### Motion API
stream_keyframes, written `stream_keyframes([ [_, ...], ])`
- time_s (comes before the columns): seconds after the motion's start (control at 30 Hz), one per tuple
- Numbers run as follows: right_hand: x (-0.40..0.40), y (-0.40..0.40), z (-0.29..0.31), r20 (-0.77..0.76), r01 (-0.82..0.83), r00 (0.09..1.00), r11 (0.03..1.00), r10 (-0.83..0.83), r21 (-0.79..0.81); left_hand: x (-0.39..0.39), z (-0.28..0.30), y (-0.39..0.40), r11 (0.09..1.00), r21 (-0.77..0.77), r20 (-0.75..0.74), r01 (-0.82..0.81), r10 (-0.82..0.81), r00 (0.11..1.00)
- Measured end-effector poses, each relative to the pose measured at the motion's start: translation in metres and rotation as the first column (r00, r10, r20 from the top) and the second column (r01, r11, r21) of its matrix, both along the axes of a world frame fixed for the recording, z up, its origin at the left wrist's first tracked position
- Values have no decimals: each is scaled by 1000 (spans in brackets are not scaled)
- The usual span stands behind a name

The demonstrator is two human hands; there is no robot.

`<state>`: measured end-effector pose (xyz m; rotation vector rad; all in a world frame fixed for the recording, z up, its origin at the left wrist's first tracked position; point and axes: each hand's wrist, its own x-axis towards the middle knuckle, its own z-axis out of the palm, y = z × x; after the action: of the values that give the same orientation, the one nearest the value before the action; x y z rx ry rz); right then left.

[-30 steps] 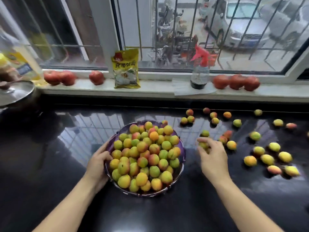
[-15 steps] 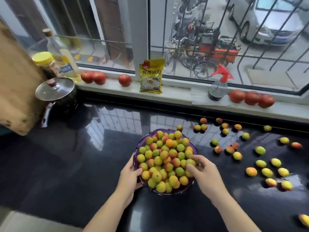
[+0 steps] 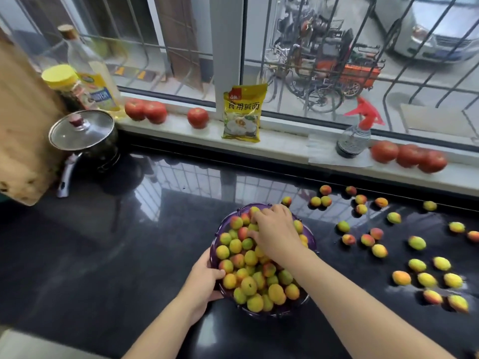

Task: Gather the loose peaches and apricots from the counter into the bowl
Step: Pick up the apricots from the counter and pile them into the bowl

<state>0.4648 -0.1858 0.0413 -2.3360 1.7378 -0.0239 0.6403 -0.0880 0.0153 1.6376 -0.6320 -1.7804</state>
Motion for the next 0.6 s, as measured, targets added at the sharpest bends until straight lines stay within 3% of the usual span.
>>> stream_keyframes([
  [0.17, -2, 0, -2, -26, -71, 997, 997, 70, -44, 0, -2, -11, 978, 93, 16, -185, 184, 983],
  [0.27, -21, 3, -5, 216, 23, 976, 995, -2, -94, 0, -6, -15, 974, 116, -9, -195, 198, 980],
  [0.37, -73, 1, -7, 463, 305, 851, 951, -247, -53, -6, -8, -22, 960, 169, -122, -223, 245, 962],
  [0.43, -115, -5, -11, 443, 487, 780, 873, -441, 12, -12, -8, -29, 947, 187, -141, -262, 290, 947],
  [0.5, -148, -15, -19, 319, 553, 772, 828, -550, 90, -17, -8, -35, 934, 190, -112, -301, 325, 939],
  [0.6, -158, -44, -33, 203, 424, 868, 890, -453, 169, -23, -10, -39, 931, 178, -31, -320, 330, 943],
])
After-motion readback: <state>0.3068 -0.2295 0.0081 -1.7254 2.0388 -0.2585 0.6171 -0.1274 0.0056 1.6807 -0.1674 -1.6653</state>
